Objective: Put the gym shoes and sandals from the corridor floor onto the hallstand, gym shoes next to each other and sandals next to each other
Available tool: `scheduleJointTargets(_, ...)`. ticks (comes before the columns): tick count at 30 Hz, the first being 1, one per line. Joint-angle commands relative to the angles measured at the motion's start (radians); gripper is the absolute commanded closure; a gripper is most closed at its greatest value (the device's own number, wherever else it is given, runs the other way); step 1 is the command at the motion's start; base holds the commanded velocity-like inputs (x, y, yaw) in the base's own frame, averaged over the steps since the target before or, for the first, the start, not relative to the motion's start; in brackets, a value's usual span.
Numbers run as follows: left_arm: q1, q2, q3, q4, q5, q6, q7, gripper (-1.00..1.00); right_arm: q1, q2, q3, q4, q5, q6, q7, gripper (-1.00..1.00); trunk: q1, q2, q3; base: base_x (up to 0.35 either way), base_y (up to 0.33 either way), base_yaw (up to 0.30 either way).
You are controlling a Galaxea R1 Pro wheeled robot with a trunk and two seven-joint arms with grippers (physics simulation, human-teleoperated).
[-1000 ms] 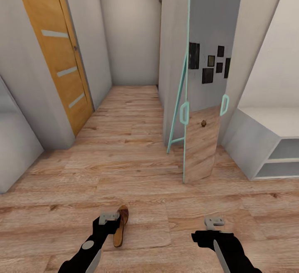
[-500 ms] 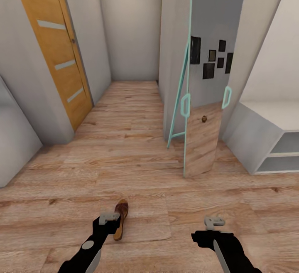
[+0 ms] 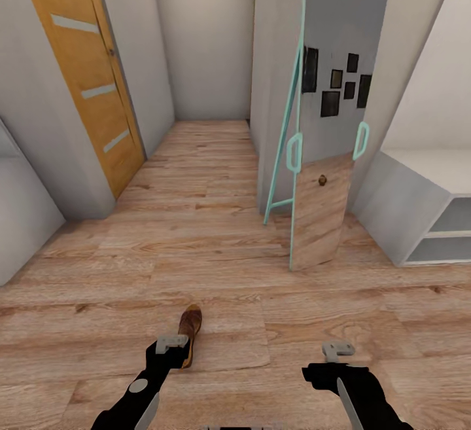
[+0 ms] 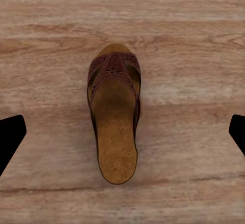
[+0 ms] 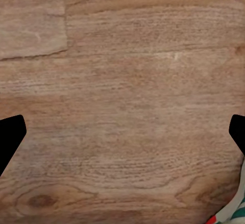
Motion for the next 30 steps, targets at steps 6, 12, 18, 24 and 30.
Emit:
scheduleJointTargets(6, -0.001, 0.000, 0.000, -0.001, -0.002, -0.003, 0.000, -1.00, 0.000, -0.001, 0.000, -0.001, 0.000, 0.005, 0.002, -1.00, 0.020, -0.036, -0.030, 0.000, 0.000, 0.000)
scheduleJointTargets(12, -0.001, 0.001, 0.000, -0.002, -0.001, -0.003, 0.001, -1.00, 0.000, 0.000, 0.000, -0.001, 0.000, 0.005, 0.002, -1.00, 0.022, -0.037, -0.063, 0.000, 0.000, 0.000)
scheduleJointTargets(18, -0.001, 0.002, 0.000, -0.003, -0.001, -0.003, 0.001, -1.00, 0.000, 0.001, 0.000, -0.002, 0.000, 0.005, 0.002, -1.00, 0.025, -0.039, -0.096, 0.000, 0.000, 0.000)
scheduleJointTargets(24, -0.001, 0.003, 0.000, -0.003, -0.001, -0.003, 0.000, -1.00, 0.000, 0.001, 0.000, -0.002, 0.000, 0.005, 0.002, -1.00, 0.028, -0.040, -0.129, 0.000, 0.000, 0.000)
scheduleJointTargets(30, -0.001, 0.004, 0.000, -0.003, -0.001, -0.003, 0.001, -1.00, 0.000, 0.002, 0.000, -0.002, 0.000, 0.005, 0.002, -1.00, 0.030, -0.041, -0.162, 0.000, 0.000, 0.000)
